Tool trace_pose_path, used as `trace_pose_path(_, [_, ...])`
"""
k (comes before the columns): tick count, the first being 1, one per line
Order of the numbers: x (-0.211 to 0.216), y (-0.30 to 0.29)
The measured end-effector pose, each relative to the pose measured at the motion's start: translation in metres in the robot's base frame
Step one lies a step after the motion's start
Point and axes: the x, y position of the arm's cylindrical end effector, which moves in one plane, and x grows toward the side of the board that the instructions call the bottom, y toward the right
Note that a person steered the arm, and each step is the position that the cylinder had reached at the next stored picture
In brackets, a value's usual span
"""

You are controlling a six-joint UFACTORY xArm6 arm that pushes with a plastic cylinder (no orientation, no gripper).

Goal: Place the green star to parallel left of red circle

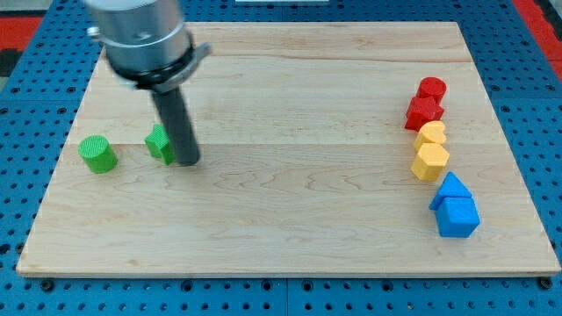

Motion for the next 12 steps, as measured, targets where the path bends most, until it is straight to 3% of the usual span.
trace_pose_path(1, [0.001, 0.012])
trace_pose_path(2, [0.033, -0.019])
trace_pose_path(3, [0.037, -0.105])
trace_pose_path(4, [0.008, -0.118])
trace_pose_path(8, [-0.051, 0.072])
trace_pose_path(9, [-0.064, 0.098])
trace_pose_path(10, [-0.115, 0.133])
trace_pose_path(11, [-0.116, 0.158])
trace_pose_path(12, [-0.120, 0.144])
